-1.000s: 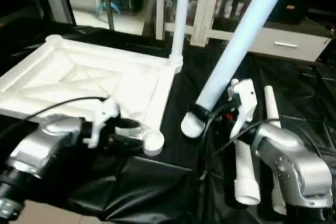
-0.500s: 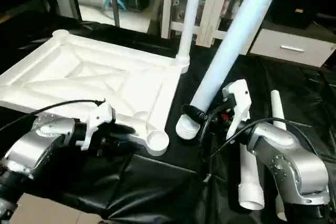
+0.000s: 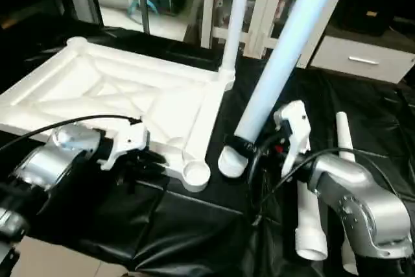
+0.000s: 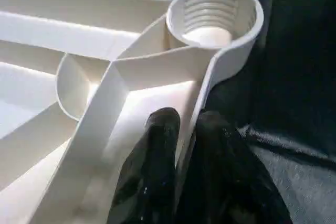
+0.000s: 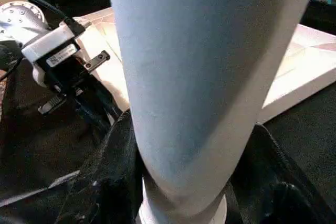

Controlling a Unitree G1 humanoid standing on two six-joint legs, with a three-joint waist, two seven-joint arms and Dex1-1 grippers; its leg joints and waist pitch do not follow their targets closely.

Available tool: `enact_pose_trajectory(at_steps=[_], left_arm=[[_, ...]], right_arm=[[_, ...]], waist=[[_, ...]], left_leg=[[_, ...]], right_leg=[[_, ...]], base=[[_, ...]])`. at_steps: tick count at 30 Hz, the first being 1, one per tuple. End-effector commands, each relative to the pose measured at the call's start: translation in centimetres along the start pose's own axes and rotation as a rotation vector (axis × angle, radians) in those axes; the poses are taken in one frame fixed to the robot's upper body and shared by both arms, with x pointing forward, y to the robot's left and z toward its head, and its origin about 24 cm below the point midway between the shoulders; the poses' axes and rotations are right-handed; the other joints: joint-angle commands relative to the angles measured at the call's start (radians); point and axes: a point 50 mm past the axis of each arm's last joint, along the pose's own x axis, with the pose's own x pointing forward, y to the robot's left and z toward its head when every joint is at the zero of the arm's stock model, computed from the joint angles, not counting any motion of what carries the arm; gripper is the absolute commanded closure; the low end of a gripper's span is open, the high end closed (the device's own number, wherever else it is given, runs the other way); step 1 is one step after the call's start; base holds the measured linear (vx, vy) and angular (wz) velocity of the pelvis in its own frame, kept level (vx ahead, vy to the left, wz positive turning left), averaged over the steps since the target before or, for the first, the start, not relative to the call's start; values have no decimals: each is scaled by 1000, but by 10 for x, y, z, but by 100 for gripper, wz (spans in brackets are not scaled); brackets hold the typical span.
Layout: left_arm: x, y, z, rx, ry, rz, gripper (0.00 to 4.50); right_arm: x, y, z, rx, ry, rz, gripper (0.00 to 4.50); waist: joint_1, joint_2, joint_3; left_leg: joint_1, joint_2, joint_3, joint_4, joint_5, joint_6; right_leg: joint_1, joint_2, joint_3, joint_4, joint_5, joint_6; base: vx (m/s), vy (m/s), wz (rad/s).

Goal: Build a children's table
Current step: Insert table leg to table base

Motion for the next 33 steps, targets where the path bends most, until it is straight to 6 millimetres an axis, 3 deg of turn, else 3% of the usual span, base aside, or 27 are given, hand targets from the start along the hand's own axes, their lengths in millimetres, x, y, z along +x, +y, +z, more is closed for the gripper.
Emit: enact_pose_trajectory(at_steps=[1, 5, 7, 15, 16, 21, 33], left_arm=[[0, 0, -4, 28, 67, -50, 361], [0, 0, -11, 51, 137, -102, 361], [1, 0, -16, 71, 171, -110, 361], [4, 2, -21, 85, 207, -117, 361], [5, 3, -20, 83, 198, -116, 391], [6, 5, -17, 74, 154, -110, 417], [16, -1, -14, 11, 73, -150, 450]], right_arm=[[-4, 2, 6, -19, -5, 9, 264], [-3, 2, 6, -24, -1, 11, 264], [-3, 2, 6, -28, -1, 10, 264], [-2, 4, 6, -33, -3, 15, 264], [-2, 3, 6, -34, -4, 16, 264], [-1, 3, 8, -37, -10, 20, 264], [2, 3, 8, -46, 2, 53, 264]], waist=[[2, 8, -60], [1, 9, -62], [1, 16, -62], [1, 14, -62], [1, 14, -62], [1, 12, -62], [1, 12, -61]], left_leg=[[-4, 58, -17, -80, -32, 9], [-5, 59, -18, -79, -27, 5], [-5, 60, -19, -79, -23, 5], [-3, 62, -17, -79, -36, 1], [-2, 63, -17, -79, -36, 1], [-4, 63, -17, -79, -35, 1], [-5, 65, -17, -80, -30, 15]], right_leg=[[57, -83, 44, -64, -60, -230], [60, -85, 45, -62, -48, -233], [59, -86, 45, -60, -35, -240], [60, -87, 45, -61, -32, -253], [59, -88, 45, -60, -26, -257], [60, -88, 46, -59, -23, -257], [59, -92, 46, -60, -35, -264]], base=[[0, 0, 0], [0, 0, 0], [0, 0, 0], [0, 0, 0], [0, 0, 0], [0, 0, 0], [0, 0, 0]])
